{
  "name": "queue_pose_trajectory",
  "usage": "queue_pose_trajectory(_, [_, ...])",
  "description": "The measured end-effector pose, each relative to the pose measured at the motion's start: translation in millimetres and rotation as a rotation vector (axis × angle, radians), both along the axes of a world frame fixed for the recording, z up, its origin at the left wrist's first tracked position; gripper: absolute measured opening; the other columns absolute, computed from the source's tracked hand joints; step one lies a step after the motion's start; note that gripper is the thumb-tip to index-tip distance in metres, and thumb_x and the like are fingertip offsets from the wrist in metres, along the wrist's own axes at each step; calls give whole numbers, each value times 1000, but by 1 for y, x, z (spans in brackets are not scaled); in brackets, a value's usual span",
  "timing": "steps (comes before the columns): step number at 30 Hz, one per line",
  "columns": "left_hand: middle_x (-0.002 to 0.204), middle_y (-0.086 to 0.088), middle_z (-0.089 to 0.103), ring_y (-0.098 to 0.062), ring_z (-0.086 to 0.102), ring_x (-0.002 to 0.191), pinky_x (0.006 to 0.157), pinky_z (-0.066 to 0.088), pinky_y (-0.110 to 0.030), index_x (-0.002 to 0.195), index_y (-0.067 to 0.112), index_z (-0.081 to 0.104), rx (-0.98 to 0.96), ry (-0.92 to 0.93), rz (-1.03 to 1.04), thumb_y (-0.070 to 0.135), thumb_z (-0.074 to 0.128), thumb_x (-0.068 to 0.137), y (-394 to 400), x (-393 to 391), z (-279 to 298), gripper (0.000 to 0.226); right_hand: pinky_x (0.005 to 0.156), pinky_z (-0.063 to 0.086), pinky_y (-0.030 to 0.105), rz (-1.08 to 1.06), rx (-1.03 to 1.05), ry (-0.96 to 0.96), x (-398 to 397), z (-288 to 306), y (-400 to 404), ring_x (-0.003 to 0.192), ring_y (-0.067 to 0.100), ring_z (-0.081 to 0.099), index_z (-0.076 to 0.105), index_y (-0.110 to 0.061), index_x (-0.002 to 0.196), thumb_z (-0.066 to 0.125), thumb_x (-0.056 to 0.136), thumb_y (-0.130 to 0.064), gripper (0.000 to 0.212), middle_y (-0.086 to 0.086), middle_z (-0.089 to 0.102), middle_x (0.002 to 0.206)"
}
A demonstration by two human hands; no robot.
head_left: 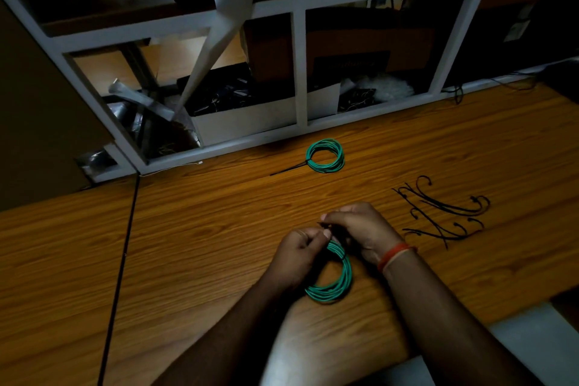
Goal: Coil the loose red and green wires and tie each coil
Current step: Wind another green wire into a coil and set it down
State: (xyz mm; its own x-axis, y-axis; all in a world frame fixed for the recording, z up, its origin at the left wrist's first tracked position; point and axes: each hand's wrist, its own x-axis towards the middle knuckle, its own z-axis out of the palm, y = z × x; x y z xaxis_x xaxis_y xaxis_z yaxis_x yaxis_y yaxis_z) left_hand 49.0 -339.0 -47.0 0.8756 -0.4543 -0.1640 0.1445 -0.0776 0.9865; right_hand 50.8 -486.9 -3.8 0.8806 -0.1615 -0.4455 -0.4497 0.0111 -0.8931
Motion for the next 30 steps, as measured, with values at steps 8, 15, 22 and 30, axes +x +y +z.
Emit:
queue_pose_trajectory(8, [82,-8,66,-21,54,78,75,40,-34,90,-2,69,-31,15,-15,45,58,95,2,0,-3,48,50,49,24,-108,160,-88,5,-4,5,53,17,59,65,-4,78,69,88,4,14,10,61,66])
queue_pose_trajectory(15, [96,-21,71,-25,60,89,85,44,-39,102,9,74,-88,37,-52,42,59,97,3,0,-8,37,77,55,38,-147,-93,-242,16,-5,-3,82,17,65,70,-13,82,72,91,-10,10,6,73,87])
queue_pose_trajectory(22, [67,-10,60,-14,54,55,52,43,-23,102,-4,70,-208,189,60,37,53,104,3,1,-2,44,77,59,46,3,-392,-388,21,-6,-3,85,25,68,69,-22,80,75,90,-21,12,0,72,85])
queue_pose_trajectory(30, [68,-11,59,-21,48,61,56,38,-30,74,11,68,-153,206,124,29,65,92,-5,6,-2,25,60,47,17,27,-533,-478,23,-10,2,70,0,60,66,-19,81,72,92,-21,13,-6,66,76])
